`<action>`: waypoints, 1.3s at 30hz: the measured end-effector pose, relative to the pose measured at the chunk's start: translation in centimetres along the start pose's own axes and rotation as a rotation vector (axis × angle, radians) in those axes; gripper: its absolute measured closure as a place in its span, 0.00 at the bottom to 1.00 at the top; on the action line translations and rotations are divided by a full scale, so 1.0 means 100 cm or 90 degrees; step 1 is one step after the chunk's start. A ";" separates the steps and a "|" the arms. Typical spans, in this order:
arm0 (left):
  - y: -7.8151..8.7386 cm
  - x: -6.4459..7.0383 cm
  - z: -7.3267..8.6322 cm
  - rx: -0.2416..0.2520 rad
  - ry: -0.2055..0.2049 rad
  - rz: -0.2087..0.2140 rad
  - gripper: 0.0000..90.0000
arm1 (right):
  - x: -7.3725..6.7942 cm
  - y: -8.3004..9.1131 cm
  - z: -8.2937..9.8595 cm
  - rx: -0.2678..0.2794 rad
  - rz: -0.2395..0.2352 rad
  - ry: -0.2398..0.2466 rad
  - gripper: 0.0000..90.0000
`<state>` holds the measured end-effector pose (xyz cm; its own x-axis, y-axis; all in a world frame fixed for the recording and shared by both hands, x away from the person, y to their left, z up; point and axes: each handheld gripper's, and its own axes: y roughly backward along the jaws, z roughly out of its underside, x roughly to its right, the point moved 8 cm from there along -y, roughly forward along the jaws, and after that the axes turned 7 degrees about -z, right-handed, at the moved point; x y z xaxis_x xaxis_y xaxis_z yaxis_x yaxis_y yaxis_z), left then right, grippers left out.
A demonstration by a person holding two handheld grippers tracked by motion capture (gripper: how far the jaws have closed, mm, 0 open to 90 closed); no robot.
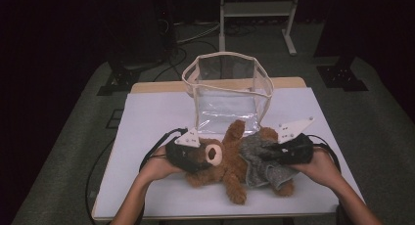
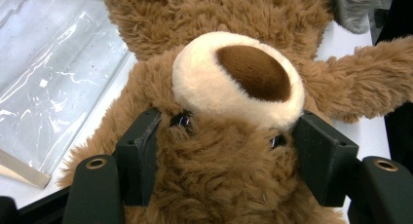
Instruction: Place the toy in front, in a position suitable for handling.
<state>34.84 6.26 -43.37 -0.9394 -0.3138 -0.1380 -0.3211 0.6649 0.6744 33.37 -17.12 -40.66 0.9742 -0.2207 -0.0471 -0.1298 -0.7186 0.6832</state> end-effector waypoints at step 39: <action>0.001 0.006 0.009 0.082 -0.040 0.016 0.15 | 0.000 -0.017 0.023 0.074 -0.043 -0.111 0.85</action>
<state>34.17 6.75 -44.08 -0.9519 -0.2548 -0.1701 -0.3057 0.7546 0.5807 33.16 -17.40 -43.55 0.9359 -0.2730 -0.2226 -0.0950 -0.8043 0.5866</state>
